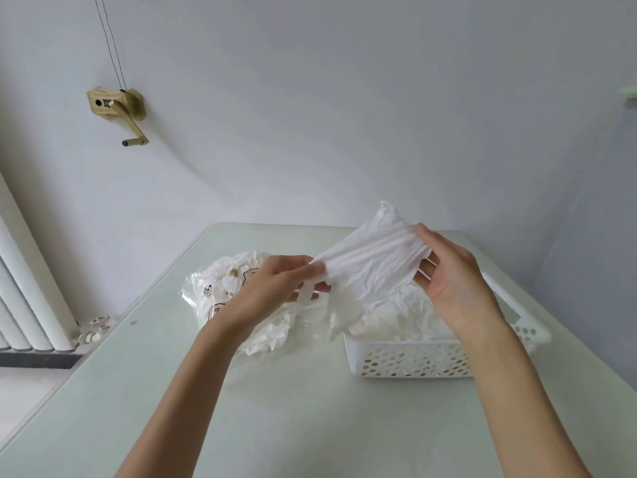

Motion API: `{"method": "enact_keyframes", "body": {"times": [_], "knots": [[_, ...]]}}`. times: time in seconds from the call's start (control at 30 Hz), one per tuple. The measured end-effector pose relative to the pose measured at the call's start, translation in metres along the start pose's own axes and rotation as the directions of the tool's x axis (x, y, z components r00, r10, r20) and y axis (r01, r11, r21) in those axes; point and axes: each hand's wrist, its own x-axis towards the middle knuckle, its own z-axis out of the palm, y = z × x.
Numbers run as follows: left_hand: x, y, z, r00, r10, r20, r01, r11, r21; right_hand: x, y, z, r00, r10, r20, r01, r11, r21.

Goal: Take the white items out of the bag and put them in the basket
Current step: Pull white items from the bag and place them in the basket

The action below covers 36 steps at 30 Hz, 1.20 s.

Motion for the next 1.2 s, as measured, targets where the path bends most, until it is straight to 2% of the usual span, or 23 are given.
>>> {"method": "enact_keyframes", "body": {"times": [0.13,0.2,0.3,0.4,0.47,0.53,0.7,0.8,0.97,1.1,1.2], "knots": [[0.019,0.012,0.029,0.999,0.005,-0.038,-0.008,0.996,-0.092,-0.001,-0.007,-0.027,0.999,-0.011,-0.048,0.013,0.999,0.049],[0.028,0.020,0.041,0.993,0.034,-0.116,-0.050,0.990,-0.134,-0.002,-0.016,-0.040,1.000,-0.008,0.028,0.007,0.999,0.034],[0.041,0.035,0.056,0.982,0.073,-0.173,-0.102,0.981,-0.163,-0.002,-0.035,-0.063,0.983,0.093,0.159,-0.092,0.996,-0.008],[0.052,0.049,0.069,0.983,0.127,-0.129,-0.135,0.989,-0.060,-0.003,-0.049,-0.078,0.949,0.223,0.222,-0.194,0.970,-0.145],[0.056,0.057,0.081,0.984,0.164,-0.072,-0.165,0.986,-0.009,-0.001,-0.053,-0.078,0.960,0.230,0.157,-0.161,0.918,-0.363],[0.060,0.062,0.092,0.980,0.199,-0.022,-0.198,0.980,0.024,0.006,-0.056,-0.076,0.980,0.178,0.088,-0.114,0.867,-0.485],[0.067,0.051,0.110,0.947,0.320,0.020,-0.319,0.936,0.151,0.032,-0.060,-0.087,0.996,0.036,-0.079,-0.073,0.848,-0.526],[0.069,0.038,0.119,0.919,0.395,0.000,-0.386,0.898,0.211,0.039,-0.063,-0.094,0.995,-0.037,-0.090,-0.017,0.843,-0.538],[0.068,0.023,0.137,0.886,0.463,-0.018,-0.458,0.882,0.112,0.043,-0.057,-0.091,0.960,-0.265,-0.095,0.171,0.818,-0.550],[0.074,0.016,0.131,0.877,0.476,-0.064,-0.461,0.872,0.164,0.043,-0.052,-0.090,0.882,-0.471,-0.014,0.340,0.657,-0.673],[0.078,0.013,0.116,0.882,0.467,-0.067,-0.437,0.861,0.260,0.042,-0.051,-0.097,0.814,-0.570,0.112,0.433,0.467,-0.771]]}}
